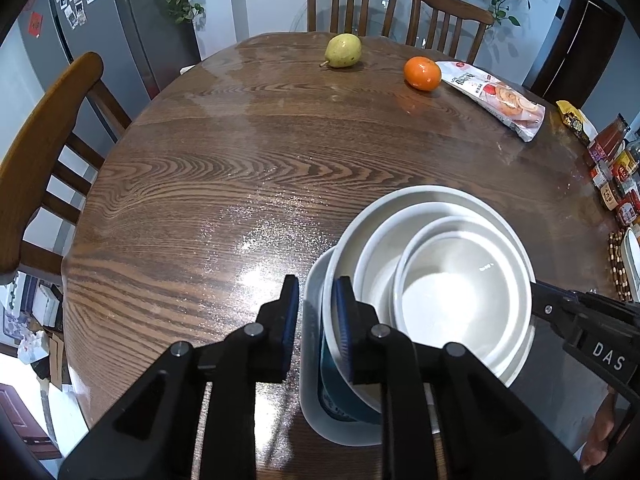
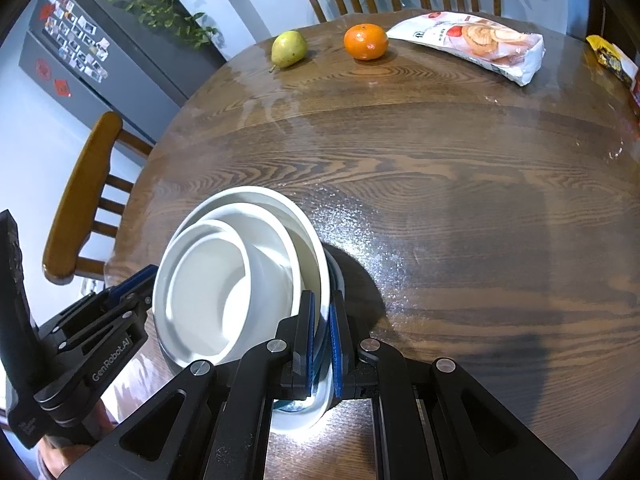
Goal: Organize plates and bowls
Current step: 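Open both grippers and release the white bowl stack rim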
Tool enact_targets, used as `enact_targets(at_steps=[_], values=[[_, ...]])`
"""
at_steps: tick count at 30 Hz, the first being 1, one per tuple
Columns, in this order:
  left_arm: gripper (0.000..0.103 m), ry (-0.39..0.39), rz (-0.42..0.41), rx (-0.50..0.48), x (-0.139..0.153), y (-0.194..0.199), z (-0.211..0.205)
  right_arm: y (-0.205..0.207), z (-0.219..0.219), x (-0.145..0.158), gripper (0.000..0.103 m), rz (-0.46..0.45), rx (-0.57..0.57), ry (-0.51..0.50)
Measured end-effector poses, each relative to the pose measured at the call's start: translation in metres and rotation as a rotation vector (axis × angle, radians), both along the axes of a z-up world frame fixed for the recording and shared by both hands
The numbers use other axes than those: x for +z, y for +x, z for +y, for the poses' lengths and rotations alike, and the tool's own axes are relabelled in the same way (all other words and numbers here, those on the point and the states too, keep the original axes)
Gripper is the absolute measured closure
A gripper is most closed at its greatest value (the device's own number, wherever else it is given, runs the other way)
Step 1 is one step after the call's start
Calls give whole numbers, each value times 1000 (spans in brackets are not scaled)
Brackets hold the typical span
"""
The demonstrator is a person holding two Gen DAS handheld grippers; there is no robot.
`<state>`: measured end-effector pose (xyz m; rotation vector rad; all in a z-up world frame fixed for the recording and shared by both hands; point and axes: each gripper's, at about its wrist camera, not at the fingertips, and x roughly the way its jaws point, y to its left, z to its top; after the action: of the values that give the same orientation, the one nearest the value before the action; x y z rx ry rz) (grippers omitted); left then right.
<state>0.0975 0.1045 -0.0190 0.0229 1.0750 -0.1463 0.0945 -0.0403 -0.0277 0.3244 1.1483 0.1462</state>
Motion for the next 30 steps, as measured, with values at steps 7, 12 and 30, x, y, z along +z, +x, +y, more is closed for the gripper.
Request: enact_targets(at_steps=[7, 12, 30], values=[[72, 14, 0, 8, -1, 0, 2, 0, -1, 1, 93, 3, -2, -10], [72, 19, -7, 6, 1, -1, -1, -2, -3, 9, 93, -30, -8, -40], [56, 8, -67, 19, 17, -5, 3, -5, -5, 13, 93, -43, -15, -29]])
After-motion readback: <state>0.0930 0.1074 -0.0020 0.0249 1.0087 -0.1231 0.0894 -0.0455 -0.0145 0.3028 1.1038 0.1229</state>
